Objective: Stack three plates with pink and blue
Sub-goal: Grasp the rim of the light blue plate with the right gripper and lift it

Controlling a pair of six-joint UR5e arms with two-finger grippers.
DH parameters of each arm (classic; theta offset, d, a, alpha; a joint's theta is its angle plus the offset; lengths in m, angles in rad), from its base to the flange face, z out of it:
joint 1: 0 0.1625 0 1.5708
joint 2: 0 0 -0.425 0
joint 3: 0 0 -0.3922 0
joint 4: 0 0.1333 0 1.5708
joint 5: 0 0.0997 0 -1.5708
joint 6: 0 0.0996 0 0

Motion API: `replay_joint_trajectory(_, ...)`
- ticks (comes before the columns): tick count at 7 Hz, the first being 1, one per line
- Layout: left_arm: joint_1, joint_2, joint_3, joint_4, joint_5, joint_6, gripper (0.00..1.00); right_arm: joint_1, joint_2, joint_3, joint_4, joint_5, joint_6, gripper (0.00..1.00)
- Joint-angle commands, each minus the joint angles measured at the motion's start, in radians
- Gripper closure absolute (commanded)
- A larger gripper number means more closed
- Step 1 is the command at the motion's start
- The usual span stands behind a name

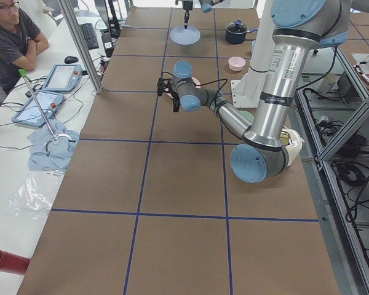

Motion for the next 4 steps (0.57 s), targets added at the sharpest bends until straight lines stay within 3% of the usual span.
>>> replay_joint_trajectory(1, -0.033, 0.036, -0.003, 0.0, 0.003, 0.003, 0.0, -0.053, 0.135, 0.039, -0.005, 0.037, 0.144, 1.0)
replay_joint_trajectory(4, -0.136, 0.126, 0.003, 0.002, -0.003, 0.243, 0.0, -0.342, 0.373, 0.033, -0.017, -0.158, 0.474, 1.0)
